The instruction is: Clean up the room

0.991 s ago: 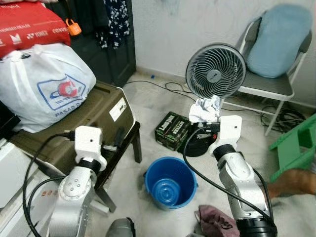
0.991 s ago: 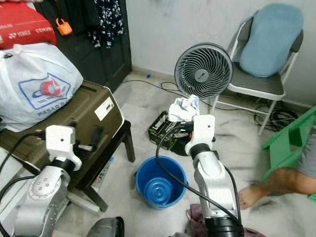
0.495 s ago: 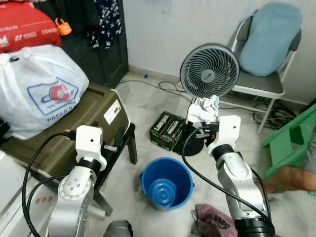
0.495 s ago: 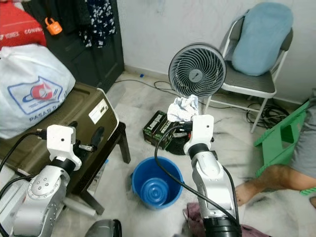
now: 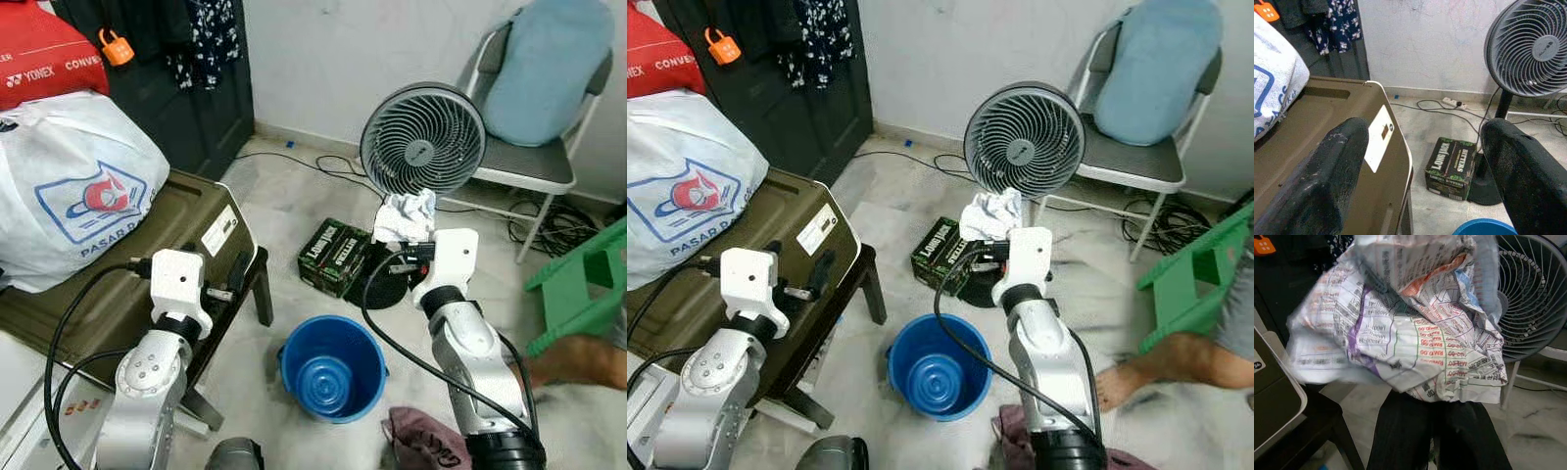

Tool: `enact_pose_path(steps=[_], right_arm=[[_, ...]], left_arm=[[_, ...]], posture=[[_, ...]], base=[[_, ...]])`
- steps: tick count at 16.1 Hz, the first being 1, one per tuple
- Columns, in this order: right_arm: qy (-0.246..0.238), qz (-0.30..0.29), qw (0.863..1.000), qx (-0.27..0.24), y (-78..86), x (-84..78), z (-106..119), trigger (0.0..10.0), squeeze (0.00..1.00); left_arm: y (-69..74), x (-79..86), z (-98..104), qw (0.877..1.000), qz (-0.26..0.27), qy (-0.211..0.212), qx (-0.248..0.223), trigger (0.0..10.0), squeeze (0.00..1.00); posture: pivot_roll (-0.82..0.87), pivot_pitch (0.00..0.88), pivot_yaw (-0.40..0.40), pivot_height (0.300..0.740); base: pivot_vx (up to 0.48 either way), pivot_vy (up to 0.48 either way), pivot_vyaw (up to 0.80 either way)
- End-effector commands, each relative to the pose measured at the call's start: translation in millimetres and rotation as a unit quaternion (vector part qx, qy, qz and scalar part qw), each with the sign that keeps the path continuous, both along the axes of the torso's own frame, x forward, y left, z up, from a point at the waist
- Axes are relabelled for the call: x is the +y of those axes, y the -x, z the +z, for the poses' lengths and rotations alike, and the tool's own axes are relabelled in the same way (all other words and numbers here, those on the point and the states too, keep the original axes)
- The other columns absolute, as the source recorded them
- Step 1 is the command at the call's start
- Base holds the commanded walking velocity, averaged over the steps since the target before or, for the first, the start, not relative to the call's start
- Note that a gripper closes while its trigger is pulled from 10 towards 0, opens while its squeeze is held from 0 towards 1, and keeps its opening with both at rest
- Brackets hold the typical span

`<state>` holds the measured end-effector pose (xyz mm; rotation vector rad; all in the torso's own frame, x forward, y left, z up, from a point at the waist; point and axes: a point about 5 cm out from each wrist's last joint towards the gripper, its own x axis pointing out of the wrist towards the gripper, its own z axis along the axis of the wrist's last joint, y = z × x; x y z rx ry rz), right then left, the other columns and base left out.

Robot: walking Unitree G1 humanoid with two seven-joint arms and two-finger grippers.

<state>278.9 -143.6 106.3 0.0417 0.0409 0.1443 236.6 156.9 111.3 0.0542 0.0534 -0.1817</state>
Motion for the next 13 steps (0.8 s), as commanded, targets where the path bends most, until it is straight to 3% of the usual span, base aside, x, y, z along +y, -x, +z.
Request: enact_pose_path(steps=[1, 13], right_arm=[[0.001, -0.002, 1.000, 0.004, -0.9, -1.7, -1.7, 10.0, 0.00], [-0.005, -0.002, 1.000, 0.007, -3.0, 0.7, -3.0, 10.0, 0.00]], left_arm=[[0.8, -1.5, 3.4, 1.000, -0.007, 0.004, -0.007, 10.0, 0.00], [2.7, 1.7, 3.3, 1.000, 0.000, 0.000, -0.003, 10.0, 0.00]], posture=[[0.04, 0.035, -0.030, 0.740], [0.05, 0.046, -0.031, 0.740]], base=[[0.270, 0.000, 0.00], [0.261, 0.000, 0.00]])
